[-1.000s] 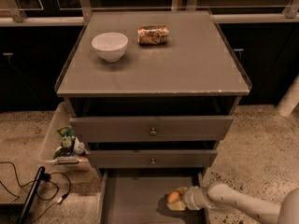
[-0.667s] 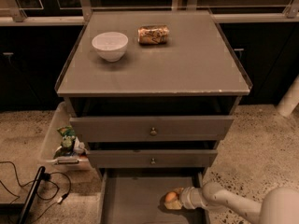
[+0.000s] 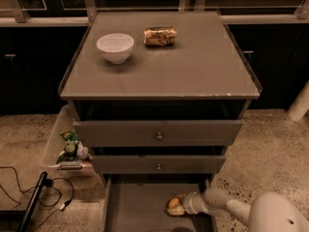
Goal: Place orange into bottom drawer
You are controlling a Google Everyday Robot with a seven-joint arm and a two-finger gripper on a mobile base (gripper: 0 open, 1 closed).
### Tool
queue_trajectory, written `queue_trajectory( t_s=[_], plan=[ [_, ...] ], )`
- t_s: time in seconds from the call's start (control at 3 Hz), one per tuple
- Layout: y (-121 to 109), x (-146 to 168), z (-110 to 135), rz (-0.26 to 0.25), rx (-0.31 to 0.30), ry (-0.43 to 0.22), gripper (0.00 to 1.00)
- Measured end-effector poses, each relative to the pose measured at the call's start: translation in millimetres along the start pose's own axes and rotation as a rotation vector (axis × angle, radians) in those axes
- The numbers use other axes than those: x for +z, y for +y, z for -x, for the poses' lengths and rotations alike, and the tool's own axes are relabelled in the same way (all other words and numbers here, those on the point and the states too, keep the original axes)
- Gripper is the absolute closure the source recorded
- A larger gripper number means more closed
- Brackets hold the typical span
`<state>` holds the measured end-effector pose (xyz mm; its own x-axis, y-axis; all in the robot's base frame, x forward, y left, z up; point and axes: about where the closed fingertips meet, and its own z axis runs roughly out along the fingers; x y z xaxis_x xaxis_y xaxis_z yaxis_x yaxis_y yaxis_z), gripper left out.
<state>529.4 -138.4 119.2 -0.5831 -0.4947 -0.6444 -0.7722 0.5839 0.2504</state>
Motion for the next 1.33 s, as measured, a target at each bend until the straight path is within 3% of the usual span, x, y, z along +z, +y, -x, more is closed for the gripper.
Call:
queue_trajectory(
  t_s=[1.0,1.33],
  plan=[
    [0.1,0.1,0.0,0.000,0.000,0.000,0.16],
    [0.2,0.1,0.0,0.000,0.000,0.000,0.00]
  ],
)
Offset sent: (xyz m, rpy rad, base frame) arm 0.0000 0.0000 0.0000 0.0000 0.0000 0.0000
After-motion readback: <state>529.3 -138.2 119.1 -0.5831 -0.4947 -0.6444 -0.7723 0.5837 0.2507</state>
